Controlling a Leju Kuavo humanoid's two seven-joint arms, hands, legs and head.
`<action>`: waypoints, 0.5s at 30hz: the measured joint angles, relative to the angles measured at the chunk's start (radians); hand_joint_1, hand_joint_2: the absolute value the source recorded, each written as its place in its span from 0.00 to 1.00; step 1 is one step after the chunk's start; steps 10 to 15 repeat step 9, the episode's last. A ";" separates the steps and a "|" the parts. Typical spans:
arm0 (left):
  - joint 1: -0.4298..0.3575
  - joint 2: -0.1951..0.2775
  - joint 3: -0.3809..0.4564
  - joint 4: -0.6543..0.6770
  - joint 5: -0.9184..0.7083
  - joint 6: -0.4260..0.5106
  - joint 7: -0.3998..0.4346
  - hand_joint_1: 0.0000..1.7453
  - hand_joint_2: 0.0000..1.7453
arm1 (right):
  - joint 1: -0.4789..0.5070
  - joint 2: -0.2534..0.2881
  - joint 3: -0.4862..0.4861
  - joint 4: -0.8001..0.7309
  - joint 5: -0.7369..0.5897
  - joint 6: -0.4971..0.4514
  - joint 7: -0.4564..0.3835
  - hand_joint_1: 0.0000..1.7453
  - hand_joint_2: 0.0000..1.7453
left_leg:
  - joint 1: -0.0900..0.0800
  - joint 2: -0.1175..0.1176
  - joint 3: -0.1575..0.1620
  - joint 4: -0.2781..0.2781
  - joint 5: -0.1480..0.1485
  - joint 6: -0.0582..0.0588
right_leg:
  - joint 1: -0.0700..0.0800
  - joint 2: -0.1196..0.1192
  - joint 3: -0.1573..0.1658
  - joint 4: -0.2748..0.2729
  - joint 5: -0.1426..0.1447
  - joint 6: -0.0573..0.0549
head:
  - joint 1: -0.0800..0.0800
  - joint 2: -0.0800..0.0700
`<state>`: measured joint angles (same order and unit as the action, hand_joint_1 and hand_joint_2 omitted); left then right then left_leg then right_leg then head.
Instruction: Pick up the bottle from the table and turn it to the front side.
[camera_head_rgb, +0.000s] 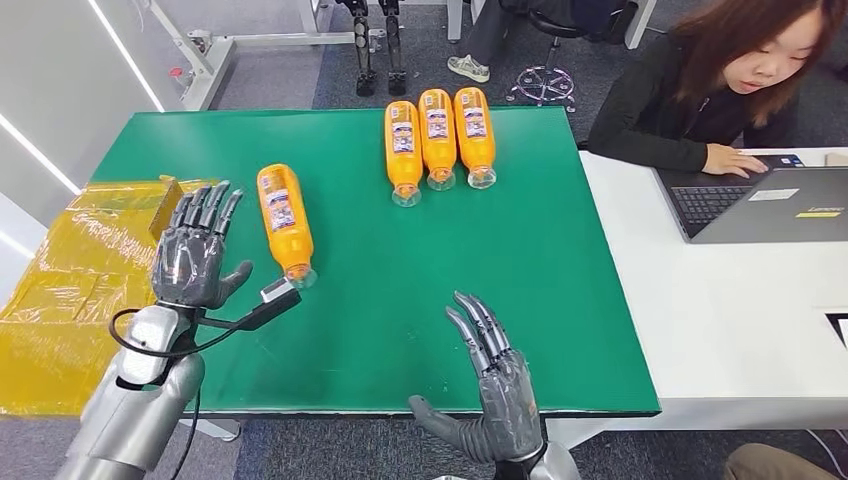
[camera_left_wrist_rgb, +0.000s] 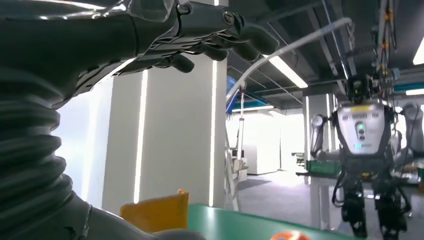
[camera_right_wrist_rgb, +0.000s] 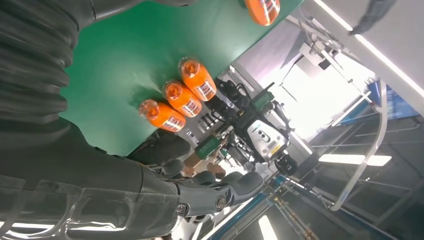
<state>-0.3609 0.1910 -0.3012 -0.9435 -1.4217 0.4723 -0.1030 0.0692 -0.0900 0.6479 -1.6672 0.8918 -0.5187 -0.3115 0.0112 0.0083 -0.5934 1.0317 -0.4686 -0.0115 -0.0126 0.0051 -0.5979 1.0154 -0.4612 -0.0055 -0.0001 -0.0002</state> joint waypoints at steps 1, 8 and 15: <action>0.018 -0.002 0.006 -0.044 0.047 -0.003 -0.029 0.00 1.00 | 0.006 0.000 -0.005 -0.003 -0.003 -0.006 -0.003 0.00 1.00 | 0.000 0.000 0.000 0.000 0.000 0.000 | 0.000 0.000 0.000 0.000 0.000 0.000 | 0.000 0.000; 0.126 -0.049 0.019 -0.283 0.557 -0.094 -0.274 0.00 1.00 | 0.053 -0.002 -0.048 -0.034 -0.053 -0.063 -0.028 0.00 1.00 | 0.000 -0.001 0.000 0.000 0.000 0.001 | 0.000 -0.001 0.000 -0.001 0.000 0.000 | 0.000 0.000; 0.134 -0.055 0.020 -0.296 0.602 -0.107 -0.291 0.00 1.00 | 0.056 -0.002 -0.051 -0.036 -0.060 -0.069 -0.031 0.00 1.00 | 0.000 -0.001 -0.001 0.000 0.000 0.001 | 0.000 -0.001 0.001 -0.001 0.000 0.000 | 0.000 0.000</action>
